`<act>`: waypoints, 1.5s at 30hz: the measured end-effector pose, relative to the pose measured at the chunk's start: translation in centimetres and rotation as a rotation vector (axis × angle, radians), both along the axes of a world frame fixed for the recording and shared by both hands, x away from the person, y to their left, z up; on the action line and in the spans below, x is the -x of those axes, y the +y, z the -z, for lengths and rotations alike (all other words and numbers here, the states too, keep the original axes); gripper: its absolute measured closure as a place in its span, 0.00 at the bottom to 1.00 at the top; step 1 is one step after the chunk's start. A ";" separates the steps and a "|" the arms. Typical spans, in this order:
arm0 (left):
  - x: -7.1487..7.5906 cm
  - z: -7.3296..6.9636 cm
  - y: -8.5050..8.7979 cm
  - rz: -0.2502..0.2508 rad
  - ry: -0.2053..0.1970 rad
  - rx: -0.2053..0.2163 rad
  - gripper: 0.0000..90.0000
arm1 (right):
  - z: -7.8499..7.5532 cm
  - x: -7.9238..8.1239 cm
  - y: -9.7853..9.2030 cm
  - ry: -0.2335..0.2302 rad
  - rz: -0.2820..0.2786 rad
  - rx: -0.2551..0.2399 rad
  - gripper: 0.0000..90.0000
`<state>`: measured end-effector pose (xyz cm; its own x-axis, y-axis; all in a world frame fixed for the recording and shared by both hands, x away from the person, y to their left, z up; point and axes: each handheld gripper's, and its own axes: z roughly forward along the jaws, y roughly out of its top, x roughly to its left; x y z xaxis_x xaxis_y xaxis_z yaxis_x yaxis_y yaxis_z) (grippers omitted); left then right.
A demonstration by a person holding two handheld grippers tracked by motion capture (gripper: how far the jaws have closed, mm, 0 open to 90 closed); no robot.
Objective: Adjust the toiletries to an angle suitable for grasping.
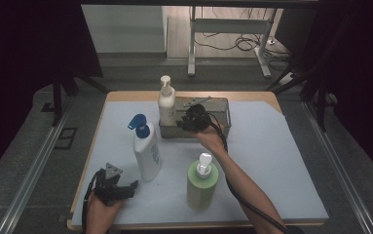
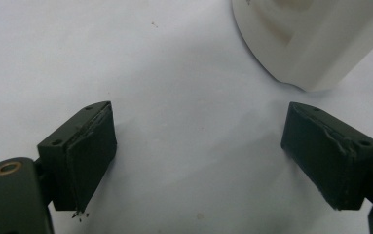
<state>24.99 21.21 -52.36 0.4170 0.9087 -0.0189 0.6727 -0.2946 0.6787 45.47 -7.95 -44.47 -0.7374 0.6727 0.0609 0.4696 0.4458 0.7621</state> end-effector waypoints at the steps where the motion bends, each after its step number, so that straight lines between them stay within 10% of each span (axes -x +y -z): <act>1: 0.0 0.0 0.0 0.000 0.000 0.000 0.14 | -0.1 0.1 -0.1 0.001 -0.005 -0.002 0.64; 45: 0.0 0.0 0.0 0.000 -0.001 0.000 0.14 | -1.9 4.6 -5.6 -0.055 -0.043 0.004 0.00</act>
<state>24.99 21.20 -52.36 0.4165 0.9089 -0.0186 0.6725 -0.2943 0.6790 40.84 -13.50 -42.60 -0.7681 0.6401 0.0172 0.4074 0.4678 0.7843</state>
